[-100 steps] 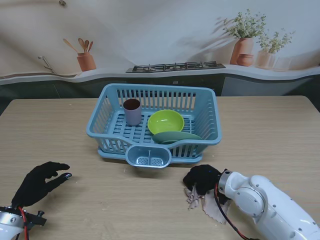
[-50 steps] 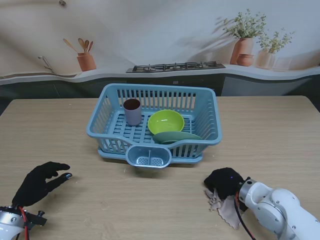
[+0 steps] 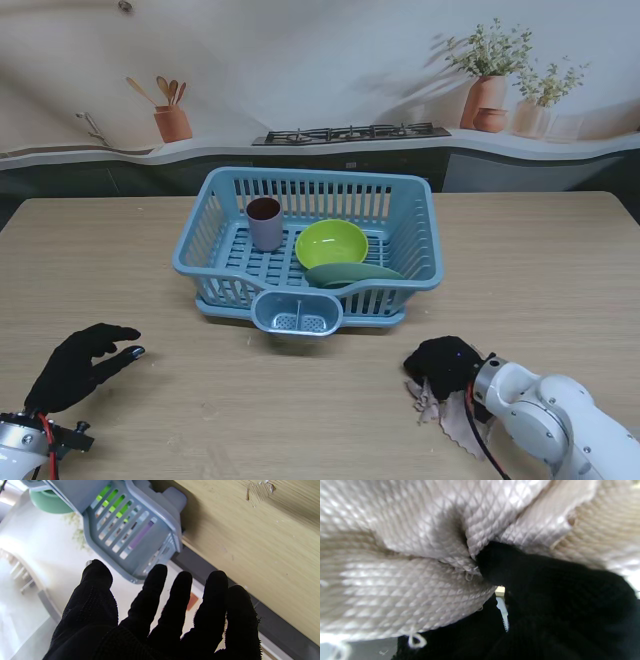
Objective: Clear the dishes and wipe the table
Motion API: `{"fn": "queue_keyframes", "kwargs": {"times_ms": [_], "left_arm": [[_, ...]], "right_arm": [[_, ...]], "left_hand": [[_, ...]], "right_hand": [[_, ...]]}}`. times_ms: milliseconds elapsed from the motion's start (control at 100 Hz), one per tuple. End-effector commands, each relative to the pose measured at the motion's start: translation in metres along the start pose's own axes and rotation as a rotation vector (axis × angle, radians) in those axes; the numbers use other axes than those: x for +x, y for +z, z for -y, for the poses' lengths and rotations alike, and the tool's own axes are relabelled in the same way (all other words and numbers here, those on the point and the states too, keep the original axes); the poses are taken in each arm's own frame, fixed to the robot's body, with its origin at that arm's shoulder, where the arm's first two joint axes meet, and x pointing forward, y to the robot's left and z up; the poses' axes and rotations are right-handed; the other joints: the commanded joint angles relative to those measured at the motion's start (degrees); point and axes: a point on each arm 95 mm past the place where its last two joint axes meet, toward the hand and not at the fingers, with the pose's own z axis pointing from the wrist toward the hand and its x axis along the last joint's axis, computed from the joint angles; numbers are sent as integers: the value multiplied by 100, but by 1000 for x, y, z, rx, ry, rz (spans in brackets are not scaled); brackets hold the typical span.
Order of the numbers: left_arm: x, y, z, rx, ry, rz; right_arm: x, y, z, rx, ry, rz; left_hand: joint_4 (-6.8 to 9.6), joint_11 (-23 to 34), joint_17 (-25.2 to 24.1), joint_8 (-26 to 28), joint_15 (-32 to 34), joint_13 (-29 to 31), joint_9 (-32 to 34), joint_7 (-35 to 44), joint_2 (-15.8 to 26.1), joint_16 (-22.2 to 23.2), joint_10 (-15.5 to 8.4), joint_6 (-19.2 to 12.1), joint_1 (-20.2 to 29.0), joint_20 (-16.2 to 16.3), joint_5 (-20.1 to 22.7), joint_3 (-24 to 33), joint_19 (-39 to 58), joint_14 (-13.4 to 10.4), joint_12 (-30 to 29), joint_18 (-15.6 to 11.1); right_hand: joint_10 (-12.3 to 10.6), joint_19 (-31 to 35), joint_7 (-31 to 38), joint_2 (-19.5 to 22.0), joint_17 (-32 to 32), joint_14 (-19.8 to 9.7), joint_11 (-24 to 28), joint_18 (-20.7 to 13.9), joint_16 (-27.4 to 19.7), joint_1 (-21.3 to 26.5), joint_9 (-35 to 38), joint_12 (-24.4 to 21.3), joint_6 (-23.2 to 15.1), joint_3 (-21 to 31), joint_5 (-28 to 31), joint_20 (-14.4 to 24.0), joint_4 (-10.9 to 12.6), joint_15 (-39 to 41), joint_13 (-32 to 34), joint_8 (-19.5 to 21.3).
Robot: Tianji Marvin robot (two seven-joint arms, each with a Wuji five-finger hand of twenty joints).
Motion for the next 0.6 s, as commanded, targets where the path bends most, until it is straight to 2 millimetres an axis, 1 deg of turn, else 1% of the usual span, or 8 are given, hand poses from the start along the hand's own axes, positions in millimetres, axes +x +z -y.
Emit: {"fn": "queue_keyframes", "kwargs": {"times_ms": [0, 160, 310, 430, 590], "left_arm": [[2, 0, -1, -10, -5, -3], [3, 0, -1, -9, -5, -3], [3, 0, -1, -9, -7, -2], [3, 0, -1, -9, -7, -1], [3, -1, -1, -5, -7, -2]], "right_arm": [[17, 8, 26, 85, 22, -37], [38, 26, 22, 101, 58, -94], [48, 36, 18, 102, 75, -126], [45, 37, 19, 109, 68, -125], [31, 28, 27, 122, 57, -75]], "left_hand": [[146, -45, -78, 9, -17, -90, -87, -59, 229, -6, 71, -16, 233, -73, 146, -137, -147, 129, -94, -98], [146, -44, -78, 8, -16, -85, -84, -60, 230, -6, 85, -10, 235, -73, 145, -141, -147, 130, -93, -98], [147, -46, -78, 8, -16, -87, -90, -60, 233, -6, 78, -23, 240, -73, 145, -141, -147, 128, -94, -98], [147, -44, -78, 7, -19, -95, -91, -62, 238, -6, 82, -16, 236, -73, 139, -144, -147, 134, -93, -98], [146, -45, -78, 8, -19, -92, -93, -60, 240, -6, 81, -16, 232, -73, 144, -152, -147, 127, -93, -98]], "right_hand": [[-150, 195, -568, 191, 113, 132, -789, -453, 27, 219, 28, -546, 355, -207, -11, -68, -174, 179, 133, -312], [-160, 197, -567, 193, 114, 129, -791, -458, 23, 216, 34, -551, 336, -211, -11, -80, -175, 181, 132, -311], [-171, 198, -566, 199, 113, 110, -792, -466, 17, 212, 38, -552, 329, -213, -9, -86, -175, 179, 137, -310], [-169, 199, -566, 194, 113, 110, -797, -469, 16, 212, 40, -556, 326, -211, -4, -90, -172, 179, 138, -308], [-161, 199, -568, 176, 103, 120, -796, -458, 14, 215, 48, -556, 335, -199, 6, -92, -169, 179, 142, -309]]}}
